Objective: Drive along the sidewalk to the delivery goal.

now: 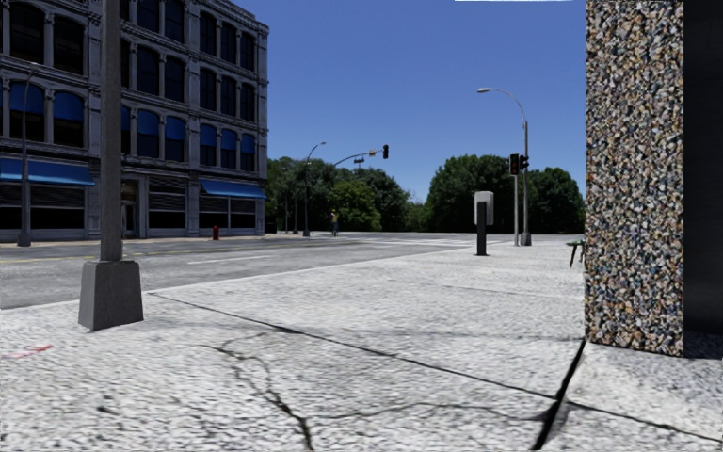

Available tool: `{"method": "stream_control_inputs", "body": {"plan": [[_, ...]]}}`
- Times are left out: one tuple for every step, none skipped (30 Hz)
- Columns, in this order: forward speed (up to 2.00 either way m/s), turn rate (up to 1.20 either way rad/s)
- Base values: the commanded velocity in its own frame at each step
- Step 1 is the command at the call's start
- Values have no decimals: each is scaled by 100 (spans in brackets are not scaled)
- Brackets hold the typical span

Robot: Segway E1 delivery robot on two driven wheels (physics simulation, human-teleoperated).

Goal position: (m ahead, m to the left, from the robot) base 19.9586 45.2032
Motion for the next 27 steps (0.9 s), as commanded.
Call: {"method": "stream_control_inputs", "body": {"plan": [[200, -28], [200, -29], [200, -29], [200, -29], [200, -29], [200, -31], [200, -32], [200, -32], [200, -39], [200, -42], [200, -44], [200, -44], [200, -45], [200, -47], [200, -47], [200, -47], [200, -48], [200, -48], [200, -48], [200, -48], [200, -48], [200, -48], [200, -48], [200, -48], [200, -48], [200, -48], [200, -48]]}}
